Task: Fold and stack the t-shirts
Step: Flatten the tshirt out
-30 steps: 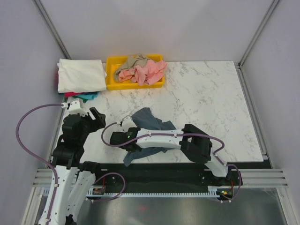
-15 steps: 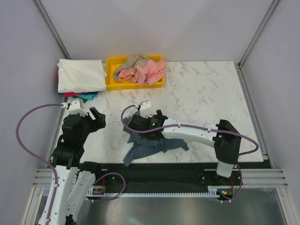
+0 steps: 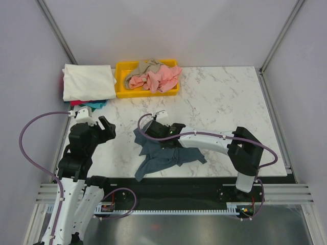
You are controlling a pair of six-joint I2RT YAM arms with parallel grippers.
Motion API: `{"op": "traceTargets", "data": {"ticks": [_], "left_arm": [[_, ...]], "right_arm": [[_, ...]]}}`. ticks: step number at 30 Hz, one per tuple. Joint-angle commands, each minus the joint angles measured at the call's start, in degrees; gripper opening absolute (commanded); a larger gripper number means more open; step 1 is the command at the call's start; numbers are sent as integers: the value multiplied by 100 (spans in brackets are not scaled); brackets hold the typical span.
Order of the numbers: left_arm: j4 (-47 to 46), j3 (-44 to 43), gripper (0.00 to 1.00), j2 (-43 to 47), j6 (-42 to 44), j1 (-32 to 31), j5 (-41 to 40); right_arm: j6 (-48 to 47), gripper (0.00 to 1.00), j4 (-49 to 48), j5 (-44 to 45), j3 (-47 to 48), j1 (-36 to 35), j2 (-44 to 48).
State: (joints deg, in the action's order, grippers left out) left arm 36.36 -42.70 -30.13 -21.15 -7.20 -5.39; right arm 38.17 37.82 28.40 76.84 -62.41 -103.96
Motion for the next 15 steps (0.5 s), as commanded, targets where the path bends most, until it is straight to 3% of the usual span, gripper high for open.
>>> {"op": "traceTargets", "data": {"ticks": [1,7,10,13,14,15], "left_arm": [[-138,7,81,-54,-21,17,99],[-129,-2,81,-72,-12,35,-23],[-120,-2,81,-72,-4,43,-33],[-103,-2,81,-81,-12,43,-41],[-103,-10,81,-72,-4,43,-33],[-94,-11,81,-81,-4,43,-41]], "right_arm": [[-292,0,-442,-353,76,-34,139],[-1161,0,179,-441,1821,-306,718],[-1277,0,348,-424,2230,-359,1587],[-1120,0,646,-29,1742,-106,2685],[-997,0,717,-2,1460,313,3219],[-900,6,796,-19,804,578,3459]]}}
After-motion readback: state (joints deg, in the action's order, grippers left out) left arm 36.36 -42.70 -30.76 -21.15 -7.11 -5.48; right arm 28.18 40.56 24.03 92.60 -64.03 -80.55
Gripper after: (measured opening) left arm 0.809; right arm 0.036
